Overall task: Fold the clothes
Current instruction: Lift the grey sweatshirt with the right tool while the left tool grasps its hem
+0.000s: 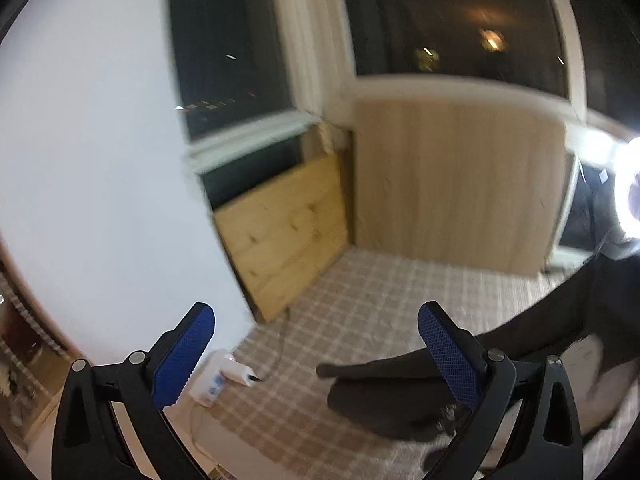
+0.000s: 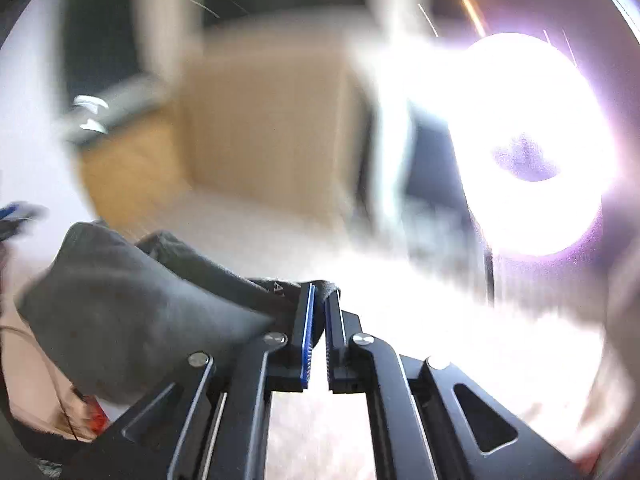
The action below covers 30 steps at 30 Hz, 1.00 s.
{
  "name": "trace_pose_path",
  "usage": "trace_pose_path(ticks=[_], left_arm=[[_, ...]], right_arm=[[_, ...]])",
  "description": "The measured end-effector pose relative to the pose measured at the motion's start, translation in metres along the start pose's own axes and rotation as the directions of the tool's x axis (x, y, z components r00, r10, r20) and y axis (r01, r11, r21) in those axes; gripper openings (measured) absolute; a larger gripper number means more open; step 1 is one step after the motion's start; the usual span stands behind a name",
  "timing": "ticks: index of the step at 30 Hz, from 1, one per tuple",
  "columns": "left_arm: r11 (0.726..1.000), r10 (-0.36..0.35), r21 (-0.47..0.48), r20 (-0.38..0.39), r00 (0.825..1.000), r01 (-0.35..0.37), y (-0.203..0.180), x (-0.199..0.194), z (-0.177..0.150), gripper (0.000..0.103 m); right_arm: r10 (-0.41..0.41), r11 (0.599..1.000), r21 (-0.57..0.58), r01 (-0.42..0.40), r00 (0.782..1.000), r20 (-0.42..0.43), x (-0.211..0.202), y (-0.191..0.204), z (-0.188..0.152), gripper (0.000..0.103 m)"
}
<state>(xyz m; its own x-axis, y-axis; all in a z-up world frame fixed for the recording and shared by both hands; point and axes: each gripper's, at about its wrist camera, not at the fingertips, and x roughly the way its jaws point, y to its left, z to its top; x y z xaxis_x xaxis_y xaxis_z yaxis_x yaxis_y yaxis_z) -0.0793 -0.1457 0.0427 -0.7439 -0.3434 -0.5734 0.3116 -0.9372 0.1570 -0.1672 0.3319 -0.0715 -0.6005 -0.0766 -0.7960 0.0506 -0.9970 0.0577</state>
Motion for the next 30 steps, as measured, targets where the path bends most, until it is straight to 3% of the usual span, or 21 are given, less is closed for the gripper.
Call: trace_pose_path(ticks=[2, 4, 6, 8, 10, 14, 17, 19, 21, 23, 24, 26, 28, 30], left_arm=[[0.997, -0.049, 0.058, -0.052, 0.997, 0.052, -0.027, 0.024, -0.007, 0.102], [0.987, -0.102, 0.113, -0.107, 0.989, 0.114, -0.055, 0.047, -0.017, 0.102], [0.963, -0.185, 0.163, -0.189, 0.964, 0.217, -0.088, 0.072, -0.033, 0.102], [0.928, -0.245, 0.213, -0.27, 0.931, 0.306, -0.119, 0.093, -0.051, 0.102], [0.895, -0.259, 0.268, -0.339, 0.904, 0.357, -0.146, 0.111, -0.069, 0.102], [0.853, -0.24, 0.344, -0.408, 0.881, 0.392, -0.171, 0.139, -0.09, 0.102], [0.84, -0.224, 0.357, -0.456, 0.861, 0.408, -0.167, 0.158, -0.099, 0.102], [0.839, -0.252, 0.316, -0.497, 0.831, 0.443, -0.164, 0.171, -0.103, 0.102], [0.825, -0.313, 0.249, -0.545, 0.778, 0.506, -0.168, 0.184, -0.11, 0.102], [0.81, -0.335, 0.223, -0.583, 0.74, 0.542, -0.179, 0.196, -0.12, 0.1], [0.802, -0.336, 0.225, -0.596, 0.729, 0.553, -0.185, 0.2, -0.126, 0.096], [0.787, -0.348, 0.217, -0.618, 0.705, 0.578, -0.193, 0.204, -0.134, 0.046], [0.779, -0.376, 0.189, -0.622, 0.687, 0.597, -0.195, 0.202, -0.133, 0.034], [0.776, -0.412, 0.168, -0.595, 0.69, 0.608, -0.187, 0.196, -0.123, 0.017]], right_arm=[[-0.062, 0.993, 0.089, 0.075, 0.988, -0.141, 0.051, -0.027, -0.045, 0.006], [-0.076, 0.987, 0.127, 0.101, 0.979, -0.19, 0.074, -0.037, -0.079, 0.007], [0.013, 0.973, 0.228, 0.033, 0.98, -0.199, 0.083, -0.041, -0.101, 0.008], [0.107, 0.962, 0.267, -0.052, 0.975, -0.193, 0.086, -0.021, -0.111, 0.017], [0.134, 0.976, 0.194, -0.097, 0.973, -0.187, 0.085, 0.018, -0.109, 0.033], [0.193, 0.981, 0.038, -0.189, 0.961, -0.197, 0.111, 0.09, -0.096, 0.041], [0.155, 0.982, -0.066, -0.177, 0.956, -0.249, 0.145, 0.128, -0.083, 0.05], [0.091, 0.983, -0.127, -0.134, 0.949, -0.301, 0.168, 0.145, -0.08, 0.05], [0.035, 0.977, -0.186, -0.108, 0.933, -0.357, 0.187, 0.153, -0.083, 0.049], [0.034, 0.971, -0.208, -0.121, 0.925, -0.379, 0.19, 0.15, -0.086, 0.014], [0.05, 0.97, -0.201, -0.135, 0.924, -0.379, 0.186, 0.145, -0.085, 0.005], [0.094, 0.975, -0.159, -0.156, 0.936, -0.34, 0.169, 0.128, -0.078, 0.004], [0.071, 0.985, -0.137, -0.107, 0.968, -0.242, 0.136, 0.105, -0.063, 0.004], [0.053, 0.993, -0.097, -0.067, 0.988, -0.146, 0.102, 0.084, -0.047, 0.004]])
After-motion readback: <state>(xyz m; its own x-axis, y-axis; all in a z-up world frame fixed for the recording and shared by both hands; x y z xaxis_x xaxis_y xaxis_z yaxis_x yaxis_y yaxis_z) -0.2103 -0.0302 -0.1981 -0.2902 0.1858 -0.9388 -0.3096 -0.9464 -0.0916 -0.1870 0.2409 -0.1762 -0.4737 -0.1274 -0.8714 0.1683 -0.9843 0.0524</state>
